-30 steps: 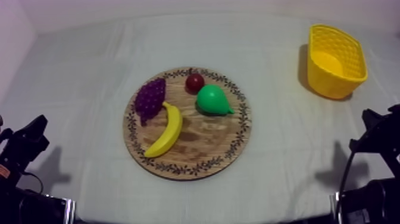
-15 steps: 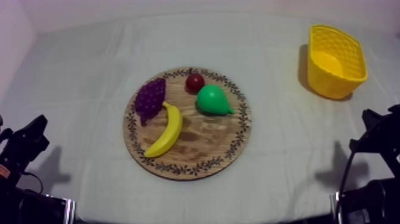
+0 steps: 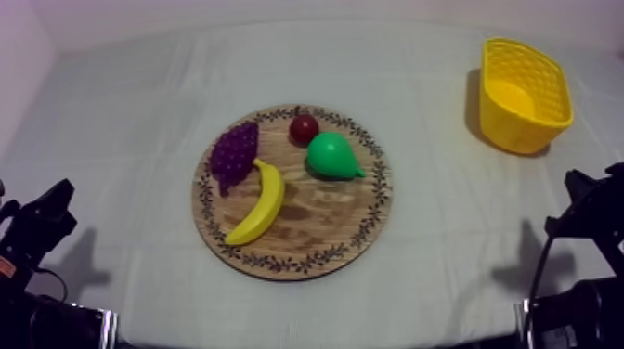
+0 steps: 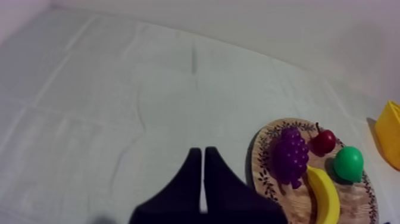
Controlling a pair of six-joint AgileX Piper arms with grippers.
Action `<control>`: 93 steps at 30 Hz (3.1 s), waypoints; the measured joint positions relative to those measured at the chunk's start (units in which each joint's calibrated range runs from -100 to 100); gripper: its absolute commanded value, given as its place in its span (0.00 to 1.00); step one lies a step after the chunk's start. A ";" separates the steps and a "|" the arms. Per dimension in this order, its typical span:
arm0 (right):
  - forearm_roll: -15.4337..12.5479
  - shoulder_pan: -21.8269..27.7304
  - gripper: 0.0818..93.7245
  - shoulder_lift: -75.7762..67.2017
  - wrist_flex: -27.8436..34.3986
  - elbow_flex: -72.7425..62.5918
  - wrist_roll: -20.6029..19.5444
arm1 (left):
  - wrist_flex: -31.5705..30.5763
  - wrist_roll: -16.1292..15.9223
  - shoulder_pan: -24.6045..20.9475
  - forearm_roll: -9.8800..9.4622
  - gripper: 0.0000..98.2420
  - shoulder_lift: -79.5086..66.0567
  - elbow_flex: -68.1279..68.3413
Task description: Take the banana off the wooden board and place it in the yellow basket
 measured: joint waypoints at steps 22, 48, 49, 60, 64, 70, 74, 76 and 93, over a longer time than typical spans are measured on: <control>0.00 -0.38 0.01 0.00 0.00 0.00 -0.22 | 0.00 0.00 0.00 0.00 0.00 0.00 0.00; -5.74 -2.31 0.03 29.94 17.63 -35.55 -6.52 | -0.02 0.00 0.00 0.00 0.00 0.00 0.00; -6.13 -2.40 0.03 32.19 19.86 -38.90 -6.98 | -0.02 0.00 0.00 0.00 0.00 0.00 0.00; -7.93 -8.54 0.03 56.23 41.01 -71.11 -13.17 | -0.02 0.00 0.00 0.00 0.00 0.00 0.00; -7.36 -13.52 0.03 63.30 42.32 -77.14 -16.28 | 0.05 0.00 0.00 0.00 0.00 0.00 0.00; -7.08 -21.24 0.03 72.05 39.54 -77.58 -20.76 | 0.05 0.00 0.00 0.00 0.00 0.00 0.00; -6.51 -25.75 0.03 75.84 36.97 -77.37 -23.34 | 0.05 0.00 0.00 0.00 0.00 0.00 0.00; -6.31 -28.24 0.03 77.32 35.90 -77.30 -24.51 | 0.05 0.00 0.00 0.00 0.00 0.00 0.00; -8.78 -35.40 0.03 94.47 34.49 -83.73 -25.89 | -0.03 0.00 0.00 0.00 0.00 0.00 0.00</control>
